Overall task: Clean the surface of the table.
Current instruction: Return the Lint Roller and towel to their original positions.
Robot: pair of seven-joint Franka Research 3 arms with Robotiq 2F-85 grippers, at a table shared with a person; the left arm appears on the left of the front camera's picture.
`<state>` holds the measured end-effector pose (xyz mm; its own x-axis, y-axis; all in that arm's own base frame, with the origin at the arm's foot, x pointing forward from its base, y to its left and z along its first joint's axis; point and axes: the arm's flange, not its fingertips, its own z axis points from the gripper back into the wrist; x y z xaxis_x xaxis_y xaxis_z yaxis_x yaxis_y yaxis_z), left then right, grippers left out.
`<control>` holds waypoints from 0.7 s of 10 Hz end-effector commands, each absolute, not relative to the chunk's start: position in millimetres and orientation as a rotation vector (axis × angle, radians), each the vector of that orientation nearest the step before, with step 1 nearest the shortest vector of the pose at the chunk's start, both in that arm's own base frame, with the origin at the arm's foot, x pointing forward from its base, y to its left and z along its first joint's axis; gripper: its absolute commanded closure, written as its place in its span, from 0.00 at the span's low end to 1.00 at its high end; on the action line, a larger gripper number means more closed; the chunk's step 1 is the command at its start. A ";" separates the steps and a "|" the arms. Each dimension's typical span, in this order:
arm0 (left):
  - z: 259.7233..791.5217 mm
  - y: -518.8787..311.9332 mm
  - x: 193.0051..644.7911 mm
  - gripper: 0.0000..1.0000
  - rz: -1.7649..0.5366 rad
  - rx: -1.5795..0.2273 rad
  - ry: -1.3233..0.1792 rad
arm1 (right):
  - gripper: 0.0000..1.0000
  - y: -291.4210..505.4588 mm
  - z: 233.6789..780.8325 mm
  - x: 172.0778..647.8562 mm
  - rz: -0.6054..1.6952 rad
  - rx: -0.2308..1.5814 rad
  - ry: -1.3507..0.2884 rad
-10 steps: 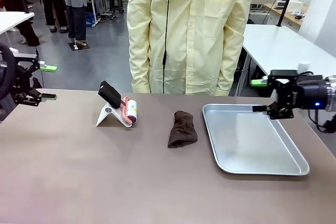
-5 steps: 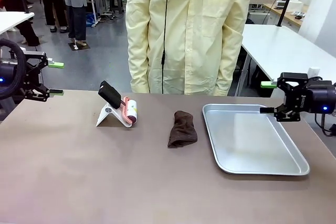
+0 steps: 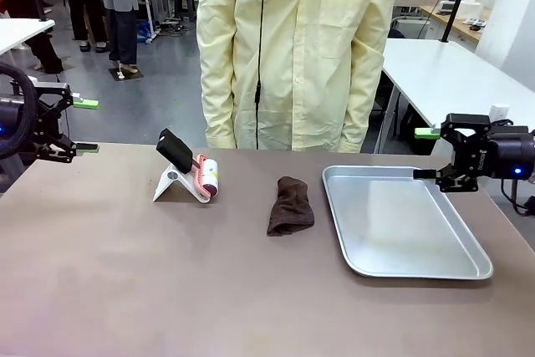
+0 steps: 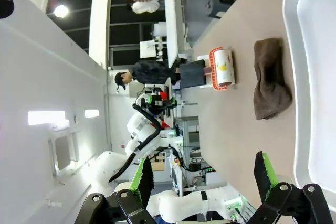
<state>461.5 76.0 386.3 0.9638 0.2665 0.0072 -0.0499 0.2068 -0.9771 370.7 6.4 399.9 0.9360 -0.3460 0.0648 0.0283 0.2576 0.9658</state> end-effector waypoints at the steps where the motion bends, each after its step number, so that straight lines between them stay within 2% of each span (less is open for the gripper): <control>1: 387.8 75.3 455.3 0.00 0.208 -1.354 -0.189 | 0.00 6.6 403.4 370.5 -0.270 1.298 -0.285; 7: 387.8 75.3 455.3 0.00 0.208 -1.354 -0.189 | 0.00 6.6 403.4 370.5 -0.270 1.298 -0.285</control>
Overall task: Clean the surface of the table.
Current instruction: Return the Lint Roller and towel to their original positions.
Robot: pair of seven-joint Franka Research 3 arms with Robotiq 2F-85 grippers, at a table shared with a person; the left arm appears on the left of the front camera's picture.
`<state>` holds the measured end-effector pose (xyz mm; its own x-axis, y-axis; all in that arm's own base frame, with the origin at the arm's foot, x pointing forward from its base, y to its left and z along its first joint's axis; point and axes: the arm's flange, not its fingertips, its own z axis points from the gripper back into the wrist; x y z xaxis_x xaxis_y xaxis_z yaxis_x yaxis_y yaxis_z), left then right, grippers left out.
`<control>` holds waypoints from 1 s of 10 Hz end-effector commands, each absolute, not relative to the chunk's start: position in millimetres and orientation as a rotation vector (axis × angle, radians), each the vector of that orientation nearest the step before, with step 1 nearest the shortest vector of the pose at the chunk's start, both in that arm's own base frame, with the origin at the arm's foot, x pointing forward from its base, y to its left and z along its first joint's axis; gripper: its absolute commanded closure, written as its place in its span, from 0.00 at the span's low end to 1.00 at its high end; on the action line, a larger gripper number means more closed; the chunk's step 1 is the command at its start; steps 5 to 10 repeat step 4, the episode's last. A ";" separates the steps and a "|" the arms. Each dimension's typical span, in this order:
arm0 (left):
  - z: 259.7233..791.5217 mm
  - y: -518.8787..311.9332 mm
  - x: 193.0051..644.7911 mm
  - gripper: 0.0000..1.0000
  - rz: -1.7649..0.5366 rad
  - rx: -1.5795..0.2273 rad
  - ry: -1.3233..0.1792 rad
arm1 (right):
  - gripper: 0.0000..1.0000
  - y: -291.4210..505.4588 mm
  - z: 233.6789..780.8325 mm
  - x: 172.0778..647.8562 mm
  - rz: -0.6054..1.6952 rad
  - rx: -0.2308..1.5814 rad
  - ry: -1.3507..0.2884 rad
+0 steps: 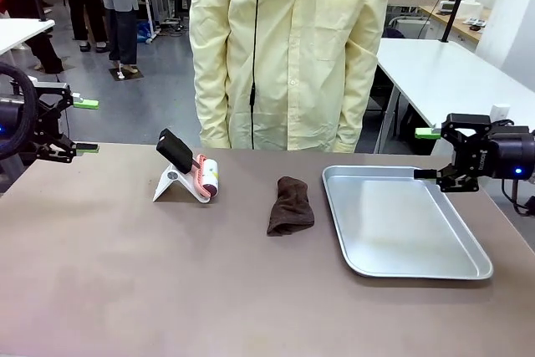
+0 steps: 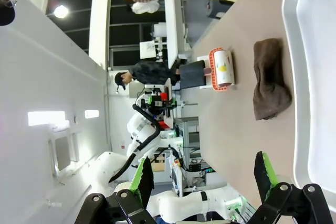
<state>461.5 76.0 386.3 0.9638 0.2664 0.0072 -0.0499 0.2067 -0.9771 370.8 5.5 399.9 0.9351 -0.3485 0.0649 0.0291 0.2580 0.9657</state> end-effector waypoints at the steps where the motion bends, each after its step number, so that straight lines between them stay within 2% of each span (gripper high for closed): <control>1: 387.8 75.3 455.3 0.00 0.208 -1.354 -0.189 | 0.00 6.6 403.4 370.5 -0.270 1.298 -0.285; 10: 387.8 75.3 455.3 0.00 0.208 -1.354 -0.189 | 0.00 6.6 403.4 370.5 -0.270 1.298 -0.285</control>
